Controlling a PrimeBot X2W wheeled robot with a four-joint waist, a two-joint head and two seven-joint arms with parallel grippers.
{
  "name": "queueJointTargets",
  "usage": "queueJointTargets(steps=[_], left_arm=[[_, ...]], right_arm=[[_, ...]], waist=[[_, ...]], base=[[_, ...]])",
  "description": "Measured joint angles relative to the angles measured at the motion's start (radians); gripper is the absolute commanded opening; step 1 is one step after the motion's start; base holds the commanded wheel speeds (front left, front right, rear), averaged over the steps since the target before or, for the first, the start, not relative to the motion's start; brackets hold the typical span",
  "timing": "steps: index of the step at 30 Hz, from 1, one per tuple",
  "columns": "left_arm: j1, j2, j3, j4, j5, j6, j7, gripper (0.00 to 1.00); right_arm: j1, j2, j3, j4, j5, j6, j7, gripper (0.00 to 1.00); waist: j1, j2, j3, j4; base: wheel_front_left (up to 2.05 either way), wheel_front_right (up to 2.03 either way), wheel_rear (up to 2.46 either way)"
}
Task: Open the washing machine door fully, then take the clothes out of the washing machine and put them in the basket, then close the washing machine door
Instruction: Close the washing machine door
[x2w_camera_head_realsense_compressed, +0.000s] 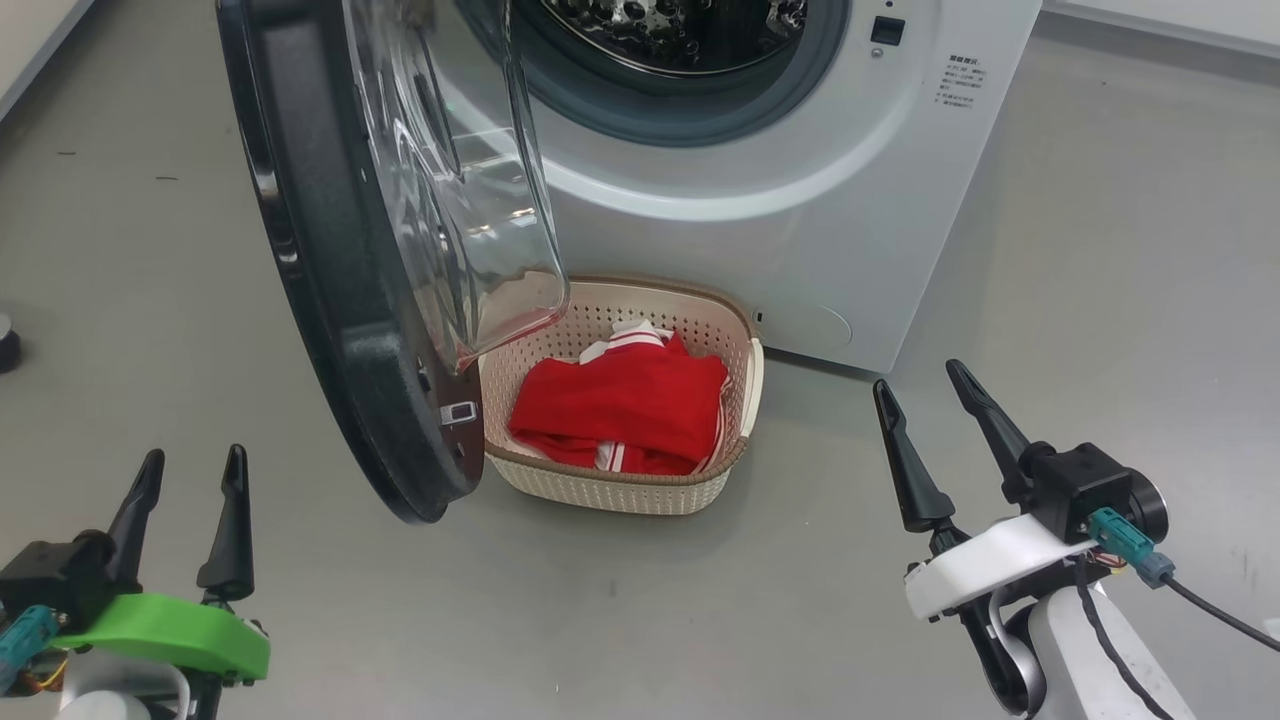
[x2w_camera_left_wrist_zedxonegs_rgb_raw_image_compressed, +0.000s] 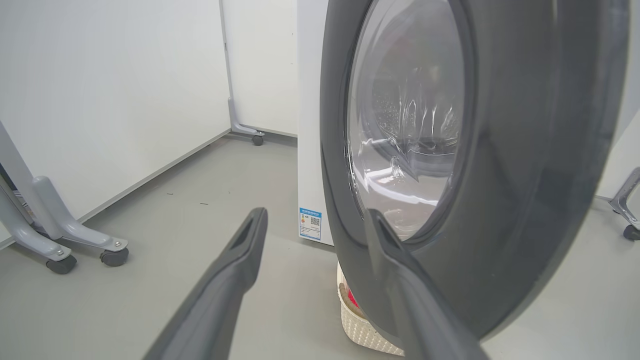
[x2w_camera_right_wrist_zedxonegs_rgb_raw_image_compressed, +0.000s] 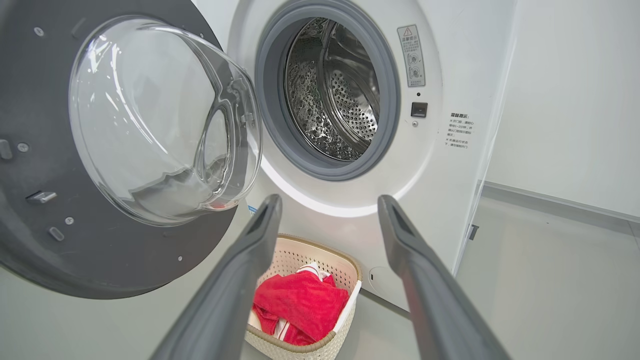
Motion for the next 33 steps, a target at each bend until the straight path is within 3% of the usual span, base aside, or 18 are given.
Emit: queueJointTargets(steps=[12, 13, 14, 15, 27, 33], left_arm=[[0.000, 0.001, -0.007, 0.020, 0.000, 0.000, -0.007, 1.00], [0.000, 0.001, -0.012, 0.022, -0.003, 0.000, -0.007, 0.85], [0.000, 0.001, -0.017, 0.024, -0.003, 0.000, -0.007, 0.32], [0.000, 0.001, -0.021, 0.024, -0.003, 0.000, -0.007, 0.00], [-0.008, 0.019, -0.039, 0.014, -0.028, 0.000, -0.007, 0.00], [-0.067, 0.033, -0.008, -0.018, -0.102, 0.000, 0.004, 0.00]], right_arm=[[0.000, 0.001, 0.005, 0.004, 0.000, 0.000, 0.000, 1.00], [0.001, 0.001, 0.005, 0.004, 0.000, 0.000, 0.000, 1.00], [0.001, 0.001, 0.005, 0.004, 0.000, 0.000, 0.000, 1.00], [0.001, 0.001, 0.005, 0.004, 0.000, 0.000, 0.000, 1.00], [0.009, 0.002, 0.005, 0.004, 0.000, 0.000, 0.000, 1.00], [0.010, 0.002, 0.005, 0.003, 0.000, 0.000, 0.000, 1.00]], waist=[[0.0000, 0.0000, -0.016, -0.007], [0.0000, 0.0000, -0.016, -0.007], [0.0000, 0.0000, -0.017, -0.007], [0.0000, 0.0000, -0.017, -0.008], [0.0000, 0.0000, -0.014, -0.009], [0.0000, 0.0000, -0.011, -0.009]], base=[[0.00, 0.00, 0.00], [0.00, 0.00, 0.00], [0.00, 0.00, 0.00], [0.00, 0.00, 0.00], [0.00, 0.00, 0.00], [0.00, 0.00, 0.00]])
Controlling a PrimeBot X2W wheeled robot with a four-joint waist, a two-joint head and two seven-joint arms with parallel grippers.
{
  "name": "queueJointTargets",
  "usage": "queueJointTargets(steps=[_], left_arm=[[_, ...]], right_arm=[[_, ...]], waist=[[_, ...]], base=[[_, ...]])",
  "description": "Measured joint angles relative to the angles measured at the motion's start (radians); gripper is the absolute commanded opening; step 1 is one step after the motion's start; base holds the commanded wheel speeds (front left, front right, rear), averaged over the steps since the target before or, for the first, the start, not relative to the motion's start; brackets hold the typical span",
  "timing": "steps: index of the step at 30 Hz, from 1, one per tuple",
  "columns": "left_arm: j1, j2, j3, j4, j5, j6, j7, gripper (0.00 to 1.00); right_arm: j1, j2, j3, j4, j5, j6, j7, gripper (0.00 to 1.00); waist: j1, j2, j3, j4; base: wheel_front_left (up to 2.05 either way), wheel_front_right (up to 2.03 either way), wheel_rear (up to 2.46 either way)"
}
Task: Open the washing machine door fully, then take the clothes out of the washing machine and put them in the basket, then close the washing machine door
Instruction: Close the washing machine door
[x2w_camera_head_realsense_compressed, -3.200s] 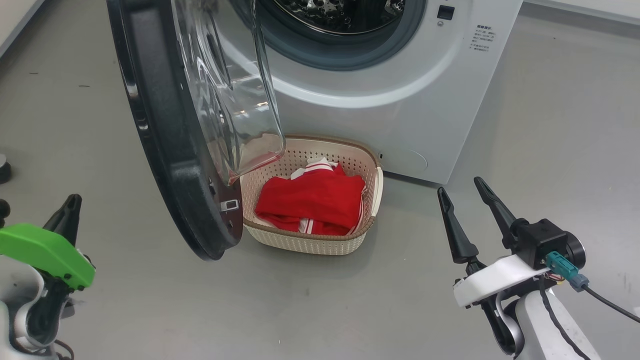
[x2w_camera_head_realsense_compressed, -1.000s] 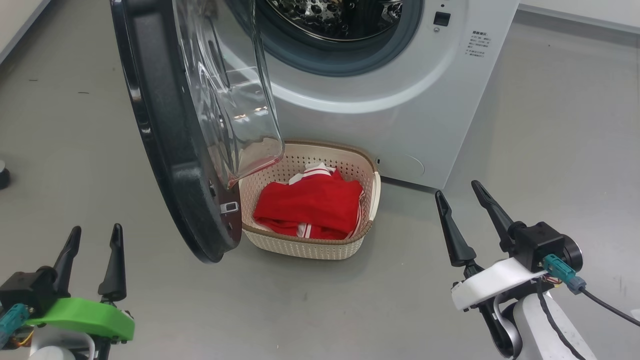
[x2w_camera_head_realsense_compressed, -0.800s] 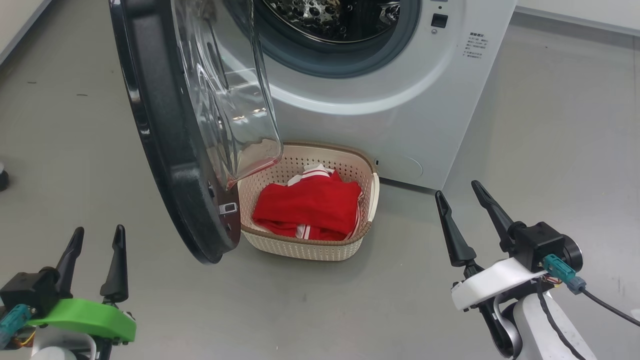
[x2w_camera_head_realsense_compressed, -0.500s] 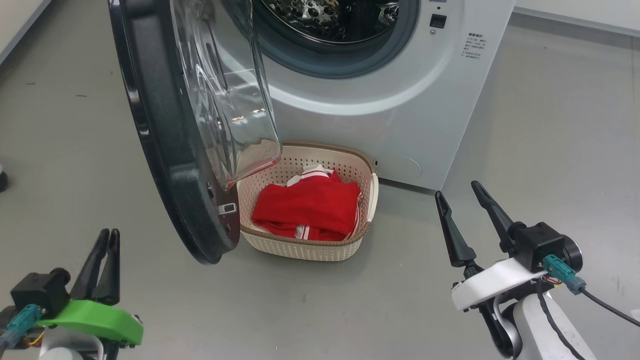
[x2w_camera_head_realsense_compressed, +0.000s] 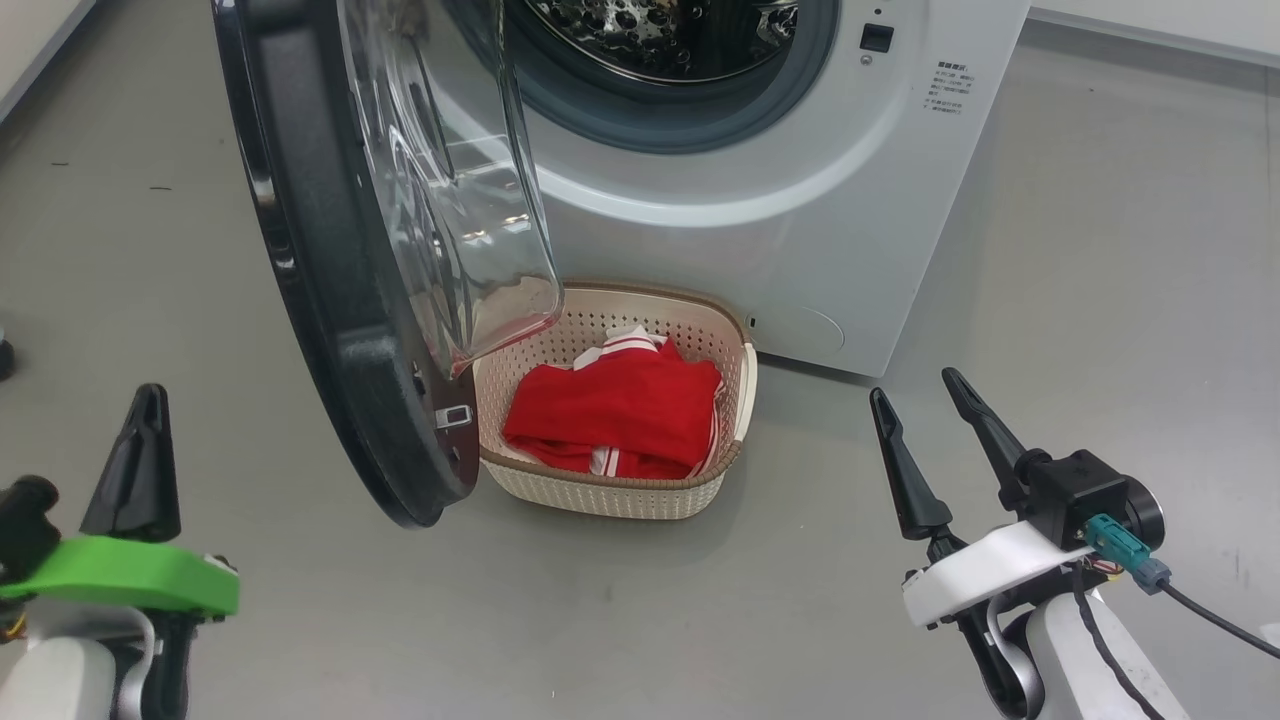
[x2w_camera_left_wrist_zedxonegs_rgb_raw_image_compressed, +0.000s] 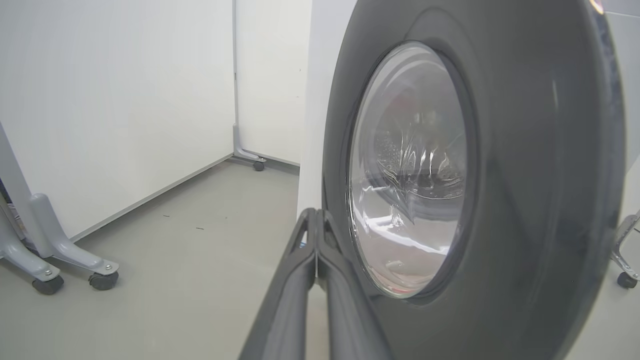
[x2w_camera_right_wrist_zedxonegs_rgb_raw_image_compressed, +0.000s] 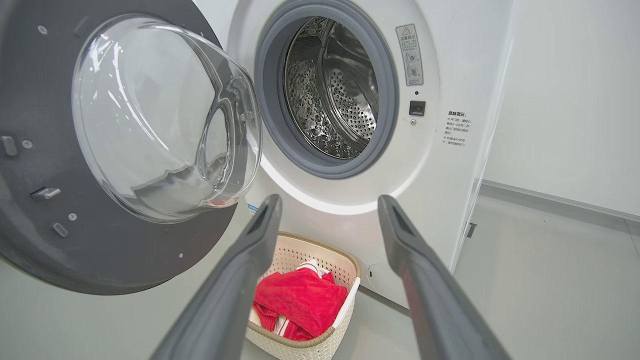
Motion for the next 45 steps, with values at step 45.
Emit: queueJointTargets(steps=[45], left_arm=[[-0.127, -0.216, 0.180, -0.174, -1.284, 0.210, 0.693, 0.00]], right_arm=[[-0.017, 0.002, 0.024, -0.008, -0.001, 0.001, 0.000, 1.00]], waist=[[0.0000, 0.0000, 0.068, -0.121]], base=[[0.00, 0.00, 0.00]])
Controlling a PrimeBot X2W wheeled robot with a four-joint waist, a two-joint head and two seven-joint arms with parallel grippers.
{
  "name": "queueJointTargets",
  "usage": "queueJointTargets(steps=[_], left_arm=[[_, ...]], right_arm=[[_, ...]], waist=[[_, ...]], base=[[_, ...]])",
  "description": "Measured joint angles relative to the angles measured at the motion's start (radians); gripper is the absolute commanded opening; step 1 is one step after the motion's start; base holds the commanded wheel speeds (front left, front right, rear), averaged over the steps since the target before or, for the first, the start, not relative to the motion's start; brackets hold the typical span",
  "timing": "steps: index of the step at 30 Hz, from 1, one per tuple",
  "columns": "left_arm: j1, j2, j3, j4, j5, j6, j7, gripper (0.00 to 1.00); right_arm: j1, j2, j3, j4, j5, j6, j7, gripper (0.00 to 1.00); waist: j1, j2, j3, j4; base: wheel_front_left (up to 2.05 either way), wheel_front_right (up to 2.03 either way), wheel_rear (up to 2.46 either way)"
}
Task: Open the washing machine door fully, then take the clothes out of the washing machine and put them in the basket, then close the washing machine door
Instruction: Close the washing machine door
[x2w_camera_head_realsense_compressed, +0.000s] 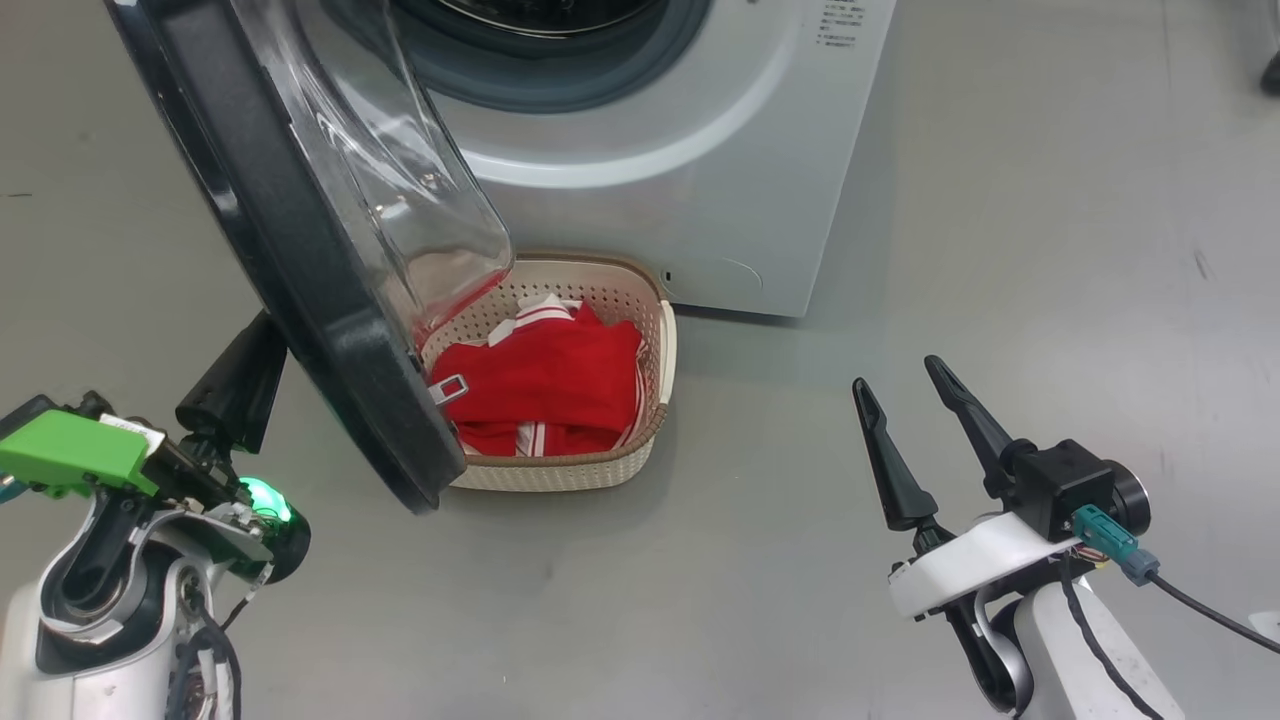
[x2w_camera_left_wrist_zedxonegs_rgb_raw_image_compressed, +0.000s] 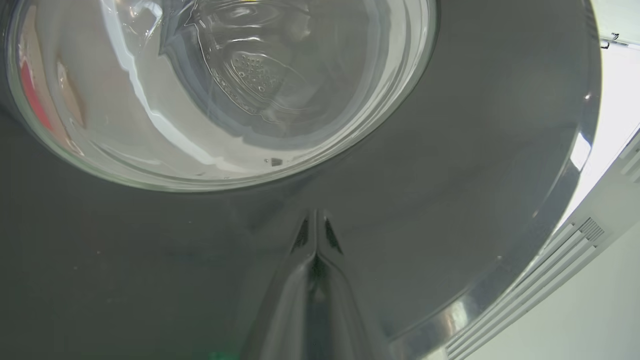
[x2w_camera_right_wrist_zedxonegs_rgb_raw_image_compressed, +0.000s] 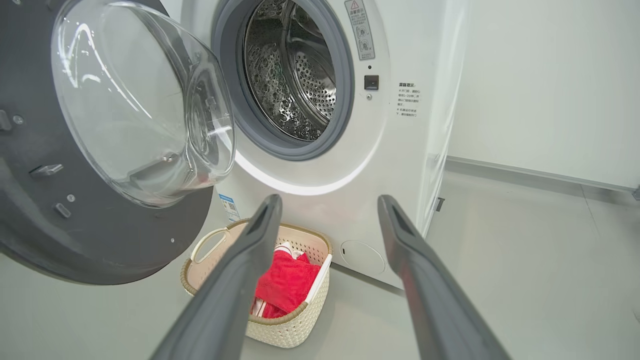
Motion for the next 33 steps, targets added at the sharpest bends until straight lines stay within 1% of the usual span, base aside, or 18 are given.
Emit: queueJointTargets(steps=[4, 5, 10, 14, 18, 24, 29, 33], left_arm=[[0.000, 0.000, -0.006, -0.023, -0.009, 0.003, 0.000, 0.00], [0.000, 0.000, -0.008, -0.035, -0.011, 0.010, 0.000, 0.00], [0.000, 0.000, -0.008, -0.054, -0.051, 0.013, -0.006, 0.00], [-0.003, 0.000, -0.005, -0.069, -0.061, 0.015, -0.019, 0.00], [-0.012, 0.000, 0.004, -0.072, -0.062, 0.016, -0.032, 0.00], [-0.047, 0.000, 0.028, -0.070, -0.056, 0.020, -0.081, 0.00], [-0.071, 0.001, 0.040, -0.071, -0.050, 0.022, -0.107, 0.00], [-0.102, 0.001, 0.048, -0.068, -0.044, 0.022, -0.125, 0.00]], right_arm=[[-0.009, 0.000, 0.001, -0.005, 0.000, 0.000, 0.000, 1.00], [-0.018, 0.000, 0.001, -0.008, 0.000, 0.000, 0.000, 1.00], [-0.026, 0.000, 0.001, -0.014, 0.000, -0.001, 0.000, 1.00], [-0.041, 0.000, 0.000, -0.022, 0.001, -0.001, 0.000, 1.00], [-0.045, 0.000, 0.001, -0.026, 0.020, -0.002, 0.000, 1.00], [-0.055, 0.000, 0.016, -0.031, 0.042, -0.003, 0.000, 1.00], [-0.061, 0.000, 0.026, -0.043, 0.072, -0.019, 0.000, 1.00], [-0.061, 0.001, 0.031, -0.046, 0.086, -0.021, 0.000, 1.00]], waist=[[0.0000, 0.0000, 0.018, -0.034], [0.0000, 0.0000, 0.028, -0.053], [0.0000, 0.0000, 0.054, -0.106], [0.0000, 0.0001, 0.074, -0.154], [0.0000, 0.0000, 0.093, -0.206], [0.0000, 0.0001, 0.115, -0.287], [0.0000, 0.0000, 0.133, -0.354], [0.0000, 0.0000, 0.147, -0.404]], base=[[0.00, 0.00, 0.00], [0.00, 0.00, 0.00], [0.00, 0.00, 0.00], [0.00, 0.00, 0.00], [0.00, 0.00, 0.00], [0.00, 0.00, 0.00], [0.00, 0.00, 0.00], [0.00, 0.00, 0.00]])
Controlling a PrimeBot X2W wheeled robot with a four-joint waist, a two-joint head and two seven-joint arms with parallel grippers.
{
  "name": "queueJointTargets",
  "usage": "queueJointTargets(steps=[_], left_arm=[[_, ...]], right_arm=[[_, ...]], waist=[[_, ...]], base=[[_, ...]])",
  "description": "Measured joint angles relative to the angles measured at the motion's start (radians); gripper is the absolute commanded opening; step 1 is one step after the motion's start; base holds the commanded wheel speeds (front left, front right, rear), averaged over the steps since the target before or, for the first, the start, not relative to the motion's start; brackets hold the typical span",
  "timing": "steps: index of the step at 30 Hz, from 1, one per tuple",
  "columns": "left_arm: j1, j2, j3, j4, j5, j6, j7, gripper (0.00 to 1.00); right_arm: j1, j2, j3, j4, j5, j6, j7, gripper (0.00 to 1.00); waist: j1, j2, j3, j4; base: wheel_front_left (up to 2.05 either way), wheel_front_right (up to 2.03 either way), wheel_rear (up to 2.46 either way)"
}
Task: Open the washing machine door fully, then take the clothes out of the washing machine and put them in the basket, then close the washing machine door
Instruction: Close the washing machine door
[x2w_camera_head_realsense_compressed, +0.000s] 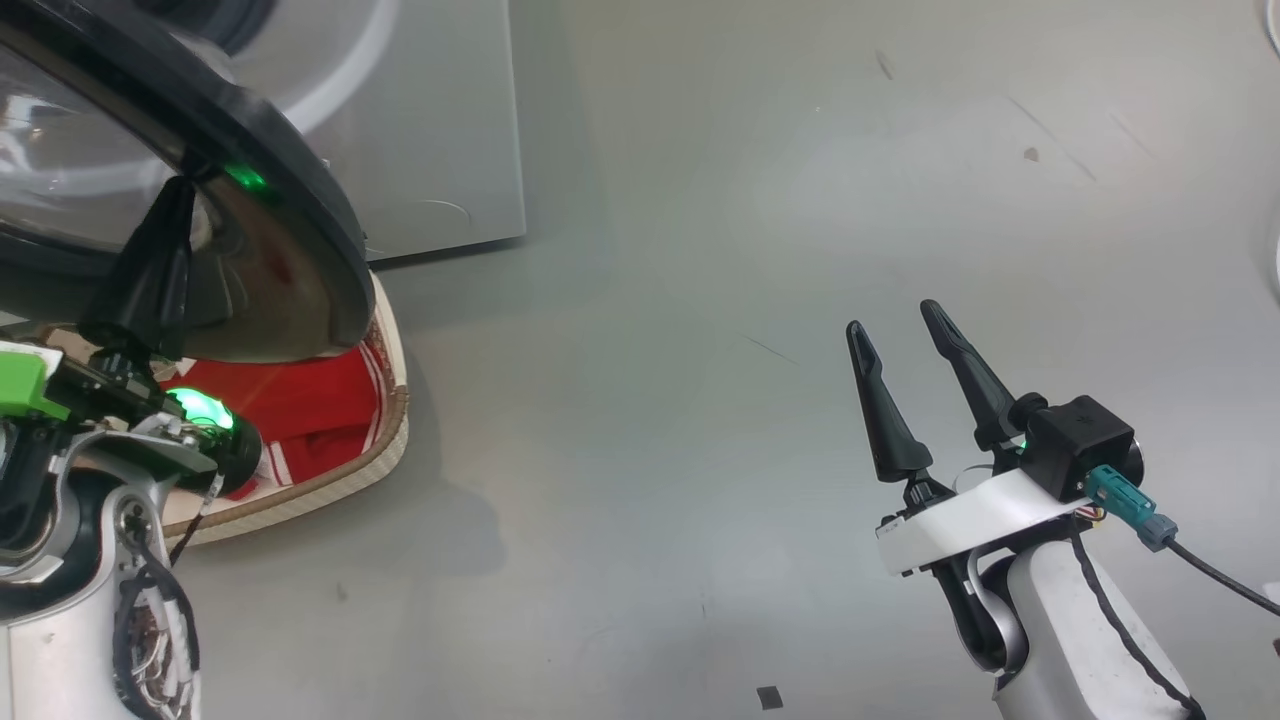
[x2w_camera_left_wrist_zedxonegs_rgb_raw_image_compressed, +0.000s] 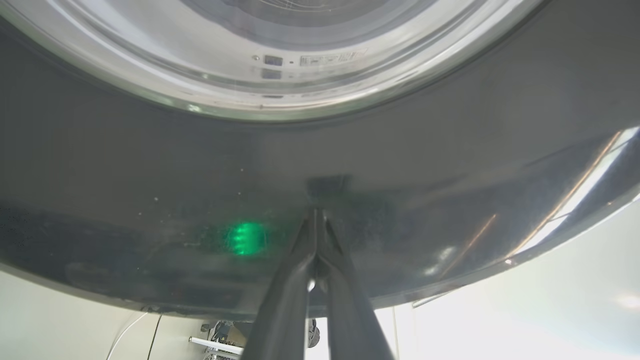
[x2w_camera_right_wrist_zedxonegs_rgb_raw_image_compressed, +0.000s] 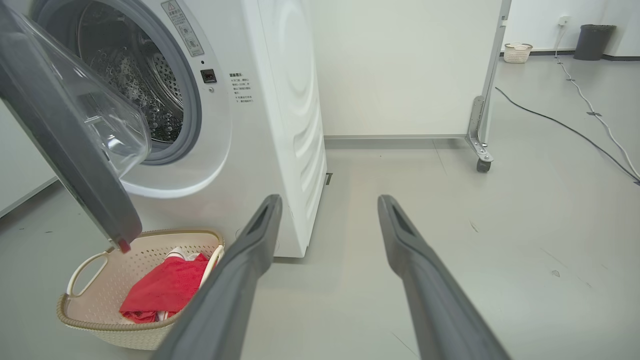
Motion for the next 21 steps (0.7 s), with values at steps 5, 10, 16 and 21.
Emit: queueJointTargets(steps=[5, 10, 16, 21], left_arm=[[-0.028, 0.006, 0.013, 0.012, 0.000, 0.000, -0.016, 0.00], [-0.056, 0.007, -0.002, 0.029, 0.010, 0.000, -0.018, 0.00], [-0.076, 0.007, -0.021, 0.055, 0.042, -0.019, -0.023, 0.00], [-0.076, 0.007, -0.031, 0.069, 0.047, -0.036, -0.016, 0.00]], right_arm=[[-0.002, 0.001, 0.002, -0.004, 0.009, -0.008, 0.000, 1.00], [-0.005, 0.004, -0.008, -0.011, 0.010, -0.023, 0.000, 1.00], [-0.005, 0.004, -0.024, -0.015, 0.010, -0.026, 0.000, 1.00], [-0.005, 0.005, -0.030, -0.015, 0.006, -0.026, 0.000, 1.00]], waist=[[0.0000, 0.0000, 0.018, -0.056], [0.0000, 0.0000, 0.032, -0.094], [0.0000, 0.0000, 0.035, -0.094], [0.0000, 0.0000, 0.025, -0.077]], base=[[0.00, 0.00, 0.00], [0.00, 0.00, 0.00], [0.00, 0.00, 0.00], [0.00, 0.00, 0.00]])
